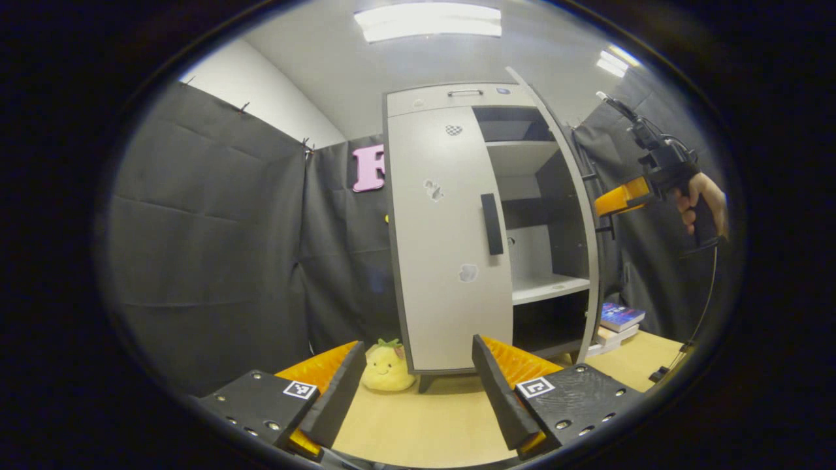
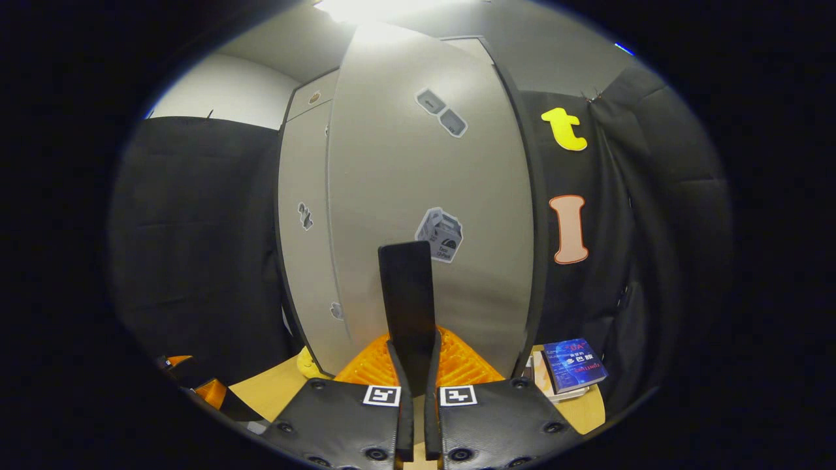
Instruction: Open the right door of the double-door shoe cabinet with the right hand, and open the left door with the left hand.
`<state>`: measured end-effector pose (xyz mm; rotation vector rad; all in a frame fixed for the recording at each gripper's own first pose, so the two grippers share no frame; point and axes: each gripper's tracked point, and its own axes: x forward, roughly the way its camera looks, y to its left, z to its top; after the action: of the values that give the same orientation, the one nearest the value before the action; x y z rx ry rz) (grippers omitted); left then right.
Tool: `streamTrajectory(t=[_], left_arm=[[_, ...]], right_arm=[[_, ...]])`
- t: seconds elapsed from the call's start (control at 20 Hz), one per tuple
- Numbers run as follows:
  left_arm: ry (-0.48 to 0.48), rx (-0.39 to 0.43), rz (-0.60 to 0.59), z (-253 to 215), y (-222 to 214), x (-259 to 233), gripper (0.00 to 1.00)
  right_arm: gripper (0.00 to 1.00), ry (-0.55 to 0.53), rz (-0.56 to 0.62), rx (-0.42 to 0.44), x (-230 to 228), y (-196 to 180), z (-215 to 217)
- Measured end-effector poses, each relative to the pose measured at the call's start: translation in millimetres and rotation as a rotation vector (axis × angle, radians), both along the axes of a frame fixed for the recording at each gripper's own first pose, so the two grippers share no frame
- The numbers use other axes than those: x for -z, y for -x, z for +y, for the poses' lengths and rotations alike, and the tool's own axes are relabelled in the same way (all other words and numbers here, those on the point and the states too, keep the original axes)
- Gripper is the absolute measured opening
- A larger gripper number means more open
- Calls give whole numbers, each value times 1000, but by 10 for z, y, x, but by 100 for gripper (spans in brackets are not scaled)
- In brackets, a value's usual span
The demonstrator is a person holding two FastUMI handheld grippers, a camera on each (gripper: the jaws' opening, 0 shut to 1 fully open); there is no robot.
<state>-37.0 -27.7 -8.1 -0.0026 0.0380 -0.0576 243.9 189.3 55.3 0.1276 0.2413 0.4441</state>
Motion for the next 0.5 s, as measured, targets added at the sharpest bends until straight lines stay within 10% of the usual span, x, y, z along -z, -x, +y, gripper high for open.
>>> streamTrajectory(t=[0.5], left_arm=[[-3, 89, -9, -494, -81, -53, 94]], right_arm=[[8, 33, -8, 36, 4, 4, -214]])
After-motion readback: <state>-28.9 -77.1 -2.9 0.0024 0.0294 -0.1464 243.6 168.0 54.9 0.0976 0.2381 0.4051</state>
